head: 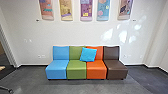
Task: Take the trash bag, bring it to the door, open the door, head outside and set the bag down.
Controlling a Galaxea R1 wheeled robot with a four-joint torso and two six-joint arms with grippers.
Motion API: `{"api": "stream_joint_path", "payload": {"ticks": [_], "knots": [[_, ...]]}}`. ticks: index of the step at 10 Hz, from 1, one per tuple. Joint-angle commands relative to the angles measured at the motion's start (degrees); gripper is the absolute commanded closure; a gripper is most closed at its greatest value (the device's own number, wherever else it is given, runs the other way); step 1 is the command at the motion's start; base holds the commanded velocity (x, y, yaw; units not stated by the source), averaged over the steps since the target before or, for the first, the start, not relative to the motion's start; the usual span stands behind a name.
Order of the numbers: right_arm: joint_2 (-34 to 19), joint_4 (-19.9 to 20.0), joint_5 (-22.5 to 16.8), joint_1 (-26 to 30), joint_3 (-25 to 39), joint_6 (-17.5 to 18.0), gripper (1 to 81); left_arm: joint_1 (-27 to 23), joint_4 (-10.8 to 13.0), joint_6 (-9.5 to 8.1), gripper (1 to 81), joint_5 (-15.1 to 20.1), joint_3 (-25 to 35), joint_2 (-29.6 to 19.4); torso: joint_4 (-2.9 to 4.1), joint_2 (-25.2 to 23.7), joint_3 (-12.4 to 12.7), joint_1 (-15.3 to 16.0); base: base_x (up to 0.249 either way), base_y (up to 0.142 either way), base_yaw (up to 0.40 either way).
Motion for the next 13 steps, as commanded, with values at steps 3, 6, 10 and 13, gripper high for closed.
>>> {"api": "stream_joint_path", "payload": {"ticks": [3,6,10,13], "knots": [[-0.25,-0.32,-3.41,2.67,-0.15,-0.22,1.0,-2.56,0.80,0.25,81.1,4.32,0.27,0.57,0.00,0.00,0.00,0.00,0.000,0.000,-0.240],[0.11,-0.32,-3.41,2.67,-0.15,-0.22,1.0,-2.56,0.98,0.25,81.1,4.32,0.27,0.48,0.00,0.00,0.00,0.00,0.000,0.000,-0.245],[0.46,-0.58,-3.41,2.67,-0.59,-0.14,1.0,-2.56,1.07,0.25,81.1,4.32,0.26,0.57,0.00,0.00,0.00,0.00,0.000,0.000,-0.226],[0.72,-0.67,-3.32,2.40,-0.59,-0.14,1.0,-2.56,1.07,0.25,81.1,4.23,0.18,0.57,-0.02,0.00,0.00,0.00,0.000,0.000,-0.221]]}}
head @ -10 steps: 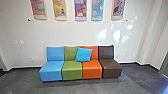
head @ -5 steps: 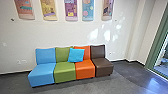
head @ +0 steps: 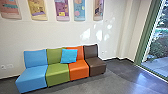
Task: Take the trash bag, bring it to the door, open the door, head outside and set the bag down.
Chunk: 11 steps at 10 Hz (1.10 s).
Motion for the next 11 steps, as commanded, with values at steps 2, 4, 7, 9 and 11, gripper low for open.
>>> {"api": "stream_joint_path", "payload": {"ticks": [2,4,7,9,11], "knots": [[-0.18,-0.59,-3.30,2.52,0.05,-0.22,1.0,-2.56,0.53,0.25,81.1,4.45,0.21,0.32,0.00,0.00,0.00,0.00,0.000,0.000,-0.221],[-0.09,-0.59,-3.29,2.43,0.05,-0.22,1.0,-2.65,0.61,0.25,81.1,4.45,0.21,0.32,0.00,0.00,0.00,0.00,0.000,0.000,-0.221],[0.52,-0.59,-3.29,2.43,-0.04,-0.22,1.0,-2.65,0.62,0.25,81.1,4.45,0.21,0.58,-0.02,0.00,0.00,0.00,0.000,0.000,-0.226],[0.70,-0.59,-3.29,2.43,-0.56,-0.22,1.0,-2.65,0.62,0.25,81.1,4.45,0.21,0.58,-0.02,0.00,0.00,0.00,0.000,0.000,-0.234],[0.79,-0.67,-3.29,2.43,-1.09,-0.22,1.0,-2.65,0.79,0.25,81.1,4.45,0.21,0.58,-0.02,0.00,0.00,0.00,0.000,0.000,-0.238]]}}
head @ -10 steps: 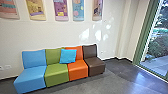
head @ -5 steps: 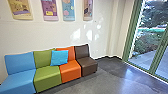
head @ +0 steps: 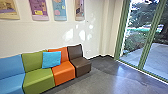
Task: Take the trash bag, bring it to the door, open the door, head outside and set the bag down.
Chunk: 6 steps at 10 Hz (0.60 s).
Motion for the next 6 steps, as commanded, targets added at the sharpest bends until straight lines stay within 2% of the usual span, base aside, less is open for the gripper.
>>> {"api": "stream_joint_path", "payload": {"ticks": [1,6], "knots": [[-0.18,-0.32,-3.34,2.62,-0.30,-0.22,1.0,-2.66,0.90,0.25,81.1,4.47,0.24,0.36,0.00,0.00,0.00,0.00,0.000,0.000,-0.238],[0.16,-0.41,-3.43,2.62,-0.39,-0.22,1.0,-2.66,0.90,0.17,81.1,4.47,0.24,0.27,0.00,0.00,0.00,0.00,0.000,0.000,-0.264]]}}
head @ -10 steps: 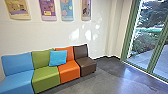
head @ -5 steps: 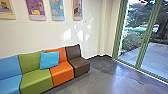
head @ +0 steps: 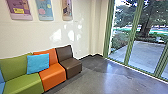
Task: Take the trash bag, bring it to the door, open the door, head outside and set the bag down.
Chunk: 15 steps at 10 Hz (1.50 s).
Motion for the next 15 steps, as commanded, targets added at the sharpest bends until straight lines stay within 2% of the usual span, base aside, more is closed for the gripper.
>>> {"api": "stream_joint_path", "payload": {"ticks": [1,15], "knots": [[-0.08,-0.29,-3.47,2.71,-0.01,-0.22,1.0,-2.66,0.48,0.17,81.1,4.39,0.24,0.27,0.00,0.00,0.00,0.00,0.000,0.000,-0.277],[0.01,-0.81,-3.47,2.71,-0.01,-0.22,1.0,-2.75,0.48,0.25,81.1,4.47,0.24,0.19,0.00,0.00,0.00,0.00,0.000,0.000,-0.277]]}}
